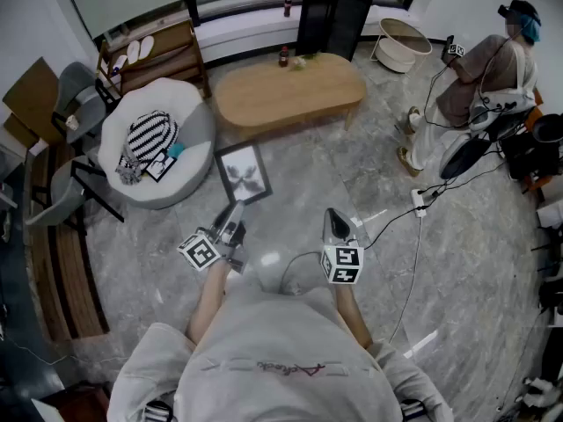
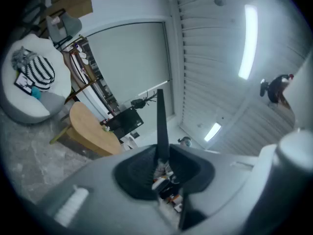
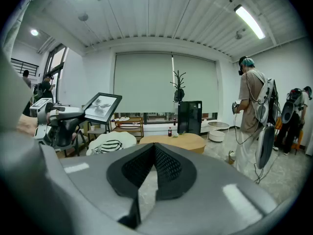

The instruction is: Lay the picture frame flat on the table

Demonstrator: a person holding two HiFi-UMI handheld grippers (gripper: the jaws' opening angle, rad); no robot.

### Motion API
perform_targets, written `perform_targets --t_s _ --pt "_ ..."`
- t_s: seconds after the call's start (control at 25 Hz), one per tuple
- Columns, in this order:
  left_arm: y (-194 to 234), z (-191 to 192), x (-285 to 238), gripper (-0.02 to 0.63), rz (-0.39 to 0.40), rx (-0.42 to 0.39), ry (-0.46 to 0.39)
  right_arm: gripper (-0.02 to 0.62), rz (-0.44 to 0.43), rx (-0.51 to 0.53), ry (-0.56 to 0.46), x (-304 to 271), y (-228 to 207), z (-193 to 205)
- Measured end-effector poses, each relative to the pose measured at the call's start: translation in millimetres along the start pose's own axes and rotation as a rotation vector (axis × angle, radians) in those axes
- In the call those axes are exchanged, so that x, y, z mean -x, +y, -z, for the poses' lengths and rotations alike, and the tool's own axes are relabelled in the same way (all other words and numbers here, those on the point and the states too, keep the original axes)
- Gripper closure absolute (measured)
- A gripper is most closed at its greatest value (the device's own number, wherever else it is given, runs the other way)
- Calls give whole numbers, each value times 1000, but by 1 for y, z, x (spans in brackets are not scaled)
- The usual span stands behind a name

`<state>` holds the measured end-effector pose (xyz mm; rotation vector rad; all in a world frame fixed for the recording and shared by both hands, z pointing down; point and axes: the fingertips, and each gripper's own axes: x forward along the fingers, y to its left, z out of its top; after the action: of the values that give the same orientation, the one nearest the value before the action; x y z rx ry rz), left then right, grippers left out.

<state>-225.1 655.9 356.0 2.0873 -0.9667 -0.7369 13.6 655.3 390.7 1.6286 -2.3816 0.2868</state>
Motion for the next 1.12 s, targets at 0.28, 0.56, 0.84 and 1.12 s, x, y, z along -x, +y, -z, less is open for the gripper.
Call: perform_targets --t_s 0.28,0.56,0.84,1.12 --pt "-2 12 -3 537 12 -5 14 592 -1 1 -1 4 -7 3" --pt "-7 18 -10 537 4 1 19 592 -19 -17 -16 6 -12 3" --pt "-14 36 -26 537 -3 -7 7 592 -35 -19 -11 12 -36 14" --pt "-24 58 -46 537 -5 -10 -11 591 -55 -11 -15 16 -68 17"
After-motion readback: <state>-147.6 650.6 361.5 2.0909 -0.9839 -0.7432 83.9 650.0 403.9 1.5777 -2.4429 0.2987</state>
